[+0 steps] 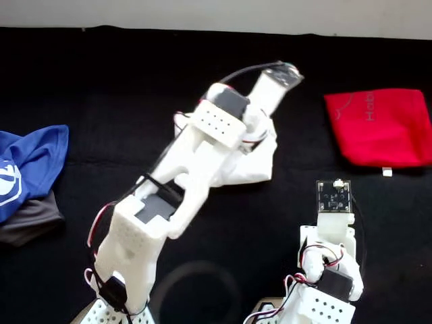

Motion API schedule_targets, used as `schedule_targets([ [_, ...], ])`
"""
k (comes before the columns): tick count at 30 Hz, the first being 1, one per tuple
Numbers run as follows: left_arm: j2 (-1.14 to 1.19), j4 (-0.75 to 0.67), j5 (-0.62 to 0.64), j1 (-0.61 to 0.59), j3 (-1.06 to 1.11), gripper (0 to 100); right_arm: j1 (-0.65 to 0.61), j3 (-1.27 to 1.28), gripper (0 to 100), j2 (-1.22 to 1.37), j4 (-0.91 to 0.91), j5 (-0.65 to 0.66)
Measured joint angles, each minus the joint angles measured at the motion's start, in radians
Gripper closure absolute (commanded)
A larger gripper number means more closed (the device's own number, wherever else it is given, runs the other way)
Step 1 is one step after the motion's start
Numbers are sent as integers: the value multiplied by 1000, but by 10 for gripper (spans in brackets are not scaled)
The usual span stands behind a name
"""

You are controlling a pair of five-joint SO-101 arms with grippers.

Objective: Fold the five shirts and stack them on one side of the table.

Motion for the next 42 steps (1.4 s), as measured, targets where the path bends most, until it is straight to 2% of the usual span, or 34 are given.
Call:
schedule_targets([
  [6, 32, -58, 0, 9, -18, 992, 0, 0, 992, 0, 0, 0],
  [12, 127, -78, 0, 9, -124, 979, 0, 0, 992, 0, 0, 0],
  [19, 238, -78, 32, 9, -304, 787, 0, 0, 992, 0, 0, 0],
  [23, 249, -48, 129, 3, -408, 787, 0, 0, 992, 0, 0, 0],
  [27, 249, 100, 146, -37, -560, 808, 0, 0, 992, 0, 0, 0],
  [31, 249, 253, 149, -120, -677, 1000, 0, 0, 992, 0, -11, 0],
  [36, 376, 278, 149, -244, -690, 990, 0, 0, 992, 0, -12, 0],
  [42, 559, 285, 149, -239, -700, 991, 0, 0, 992, 0, -12, 0],
])
